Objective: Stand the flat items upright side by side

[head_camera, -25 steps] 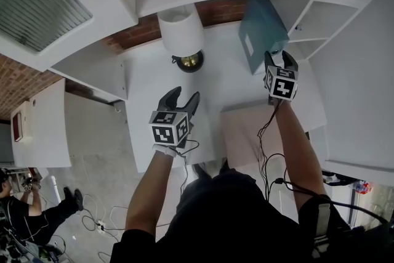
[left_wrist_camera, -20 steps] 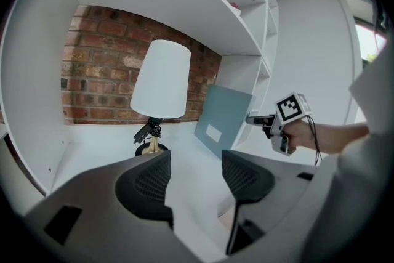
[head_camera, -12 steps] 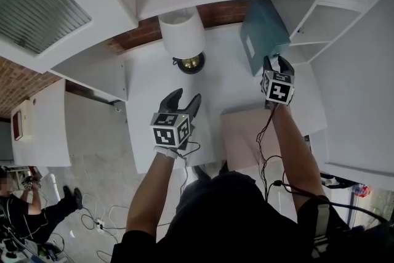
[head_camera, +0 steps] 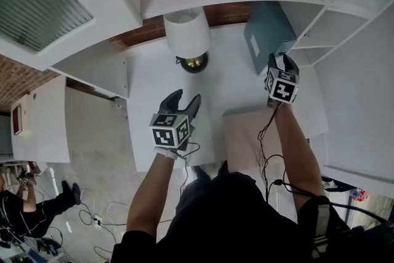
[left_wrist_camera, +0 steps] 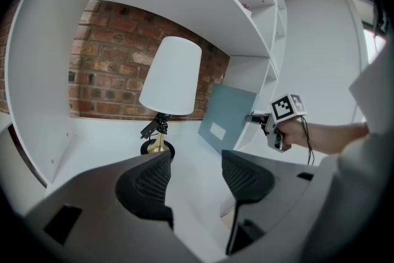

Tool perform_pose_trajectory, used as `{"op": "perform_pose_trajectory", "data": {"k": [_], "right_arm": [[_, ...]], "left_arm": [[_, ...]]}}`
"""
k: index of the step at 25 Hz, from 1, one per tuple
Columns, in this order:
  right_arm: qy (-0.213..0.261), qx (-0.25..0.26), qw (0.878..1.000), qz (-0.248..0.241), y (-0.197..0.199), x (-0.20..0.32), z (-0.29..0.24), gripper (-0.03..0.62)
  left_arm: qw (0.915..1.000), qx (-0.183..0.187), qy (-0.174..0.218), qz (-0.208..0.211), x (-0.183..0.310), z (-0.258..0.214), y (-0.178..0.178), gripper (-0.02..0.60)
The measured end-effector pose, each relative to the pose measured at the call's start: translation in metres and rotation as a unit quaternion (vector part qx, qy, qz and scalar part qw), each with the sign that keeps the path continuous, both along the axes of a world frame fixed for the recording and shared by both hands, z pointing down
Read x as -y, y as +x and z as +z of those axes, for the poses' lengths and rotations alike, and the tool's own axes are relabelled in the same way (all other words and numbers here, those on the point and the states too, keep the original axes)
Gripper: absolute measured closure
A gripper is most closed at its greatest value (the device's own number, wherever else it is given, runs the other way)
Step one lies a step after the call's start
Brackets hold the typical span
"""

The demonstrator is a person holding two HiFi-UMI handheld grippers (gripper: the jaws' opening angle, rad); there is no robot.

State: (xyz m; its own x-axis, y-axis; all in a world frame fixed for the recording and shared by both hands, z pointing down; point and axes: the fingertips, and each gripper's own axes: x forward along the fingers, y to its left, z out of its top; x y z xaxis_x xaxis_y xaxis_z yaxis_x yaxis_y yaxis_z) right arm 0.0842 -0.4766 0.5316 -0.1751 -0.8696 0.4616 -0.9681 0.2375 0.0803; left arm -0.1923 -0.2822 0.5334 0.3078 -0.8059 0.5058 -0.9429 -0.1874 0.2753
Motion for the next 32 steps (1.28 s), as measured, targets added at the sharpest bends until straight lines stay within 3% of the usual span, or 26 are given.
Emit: {"op": "perform_pose_trajectory", "data": {"k": [4,11,16,22,26,32], "right_arm": [[-0.012,0.007,1.000,-0.005,0.002,-0.010,0.001,0.407],[0.017,0.017,1.000,-0.018,-0.006,-0.045,-0.033,0.408],[0.047,0.035,0.998,-0.031,-0.020,-0.090,-0.066,0.414],[0.076,0.026,0.997,-0.022,-0.022,-0.148,-0.095,0.418],[0.077,0.026,0.997,0.004,-0.002,-0.190,-0.100,0.419],[0.050,0.039,0.996,0.064,0.058,-0.249,-0.079,0.421]], "left_arm": [[0.9999,0.002,0.008,0.008,0.002,-0.006,0.003,0.324],[0.9991,-0.005,0.031,0.028,-0.003,-0.024,0.009,0.324],[0.9967,-0.006,0.067,0.046,-0.016,-0.051,0.010,0.325],[0.9891,0.026,0.118,0.084,-0.033,-0.073,0.015,0.325],[0.9845,0.000,0.131,0.117,-0.041,-0.071,0.035,0.325],[0.9801,-0.025,0.112,0.162,-0.060,-0.054,0.080,0.325]]}}
